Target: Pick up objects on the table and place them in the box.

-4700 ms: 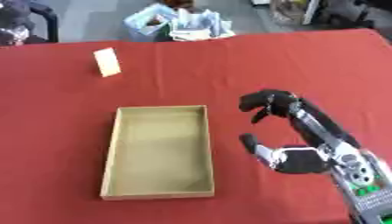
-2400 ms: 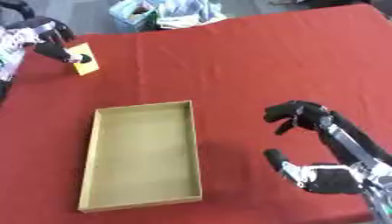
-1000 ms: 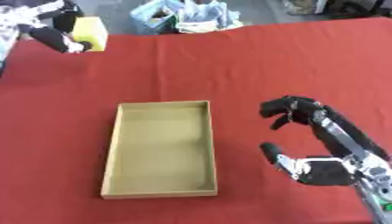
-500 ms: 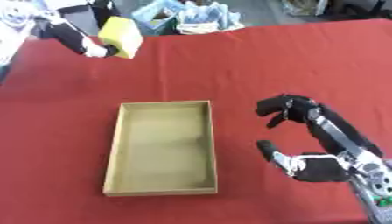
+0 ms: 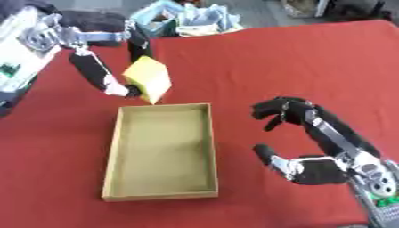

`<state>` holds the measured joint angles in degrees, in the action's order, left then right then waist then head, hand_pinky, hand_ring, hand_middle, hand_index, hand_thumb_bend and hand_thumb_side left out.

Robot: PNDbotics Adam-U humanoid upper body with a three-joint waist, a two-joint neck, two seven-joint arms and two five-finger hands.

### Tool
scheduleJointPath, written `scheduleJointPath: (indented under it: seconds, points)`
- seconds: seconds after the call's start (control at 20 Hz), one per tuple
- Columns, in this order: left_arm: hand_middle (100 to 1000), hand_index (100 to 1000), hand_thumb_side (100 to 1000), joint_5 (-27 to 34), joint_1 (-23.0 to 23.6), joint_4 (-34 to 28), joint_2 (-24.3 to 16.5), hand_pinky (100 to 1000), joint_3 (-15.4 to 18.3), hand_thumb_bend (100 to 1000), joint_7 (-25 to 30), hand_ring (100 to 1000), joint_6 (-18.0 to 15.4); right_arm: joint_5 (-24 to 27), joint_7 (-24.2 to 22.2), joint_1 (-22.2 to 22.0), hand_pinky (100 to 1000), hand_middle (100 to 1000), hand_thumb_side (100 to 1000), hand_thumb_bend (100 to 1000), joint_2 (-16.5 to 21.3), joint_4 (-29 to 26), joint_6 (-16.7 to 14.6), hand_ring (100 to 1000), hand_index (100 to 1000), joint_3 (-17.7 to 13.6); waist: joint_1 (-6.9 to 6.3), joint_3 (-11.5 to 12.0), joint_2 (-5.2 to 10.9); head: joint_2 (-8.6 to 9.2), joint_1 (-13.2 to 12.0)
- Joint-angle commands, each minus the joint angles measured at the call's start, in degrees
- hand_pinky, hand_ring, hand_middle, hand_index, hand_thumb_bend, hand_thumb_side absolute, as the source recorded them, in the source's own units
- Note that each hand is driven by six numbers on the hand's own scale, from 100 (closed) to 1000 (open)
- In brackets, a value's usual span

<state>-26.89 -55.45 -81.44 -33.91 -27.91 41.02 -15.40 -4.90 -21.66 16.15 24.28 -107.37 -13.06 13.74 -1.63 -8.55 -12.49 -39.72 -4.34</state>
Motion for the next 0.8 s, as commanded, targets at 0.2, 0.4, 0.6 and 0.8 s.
scheduleJointPath:
  seconds: [0.2,0.4,0.6,0.8]
  points:
    - [510,589,369,-3.37,0.93,1.98,1.30,649,-1.15,338,0.20,572,-1.31,1.09,-1.68,1.06,625,711,375,274,0.27,-0.42,-0.02,764,835,0.83,0.38,-0.31,0.89,0.63,0.17]
    - [550,627,391,-6.38,1.86,4.14,2.81,658,-1.62,379,-1.30,598,-2.49,1.34,-2.06,1.02,625,710,374,274,0.24,-0.78,-0.06,764,835,0.99,0.53,-0.81,0.70,0.80,0.10]
    - [623,699,415,-9.46,2.55,5.47,3.84,694,-1.71,458,-3.52,660,-3.48,1.40,-2.18,0.88,625,710,374,274,0.31,-1.02,0.01,764,830,0.98,0.55,-0.92,0.72,0.85,0.09]
    - [754,815,523,-12.10,2.94,5.25,3.94,779,-1.87,621,-5.31,757,-4.27,1.47,-2.43,0.82,625,710,374,275,0.30,-1.01,-0.01,764,830,1.04,0.54,-0.74,0.74,0.82,0.09]
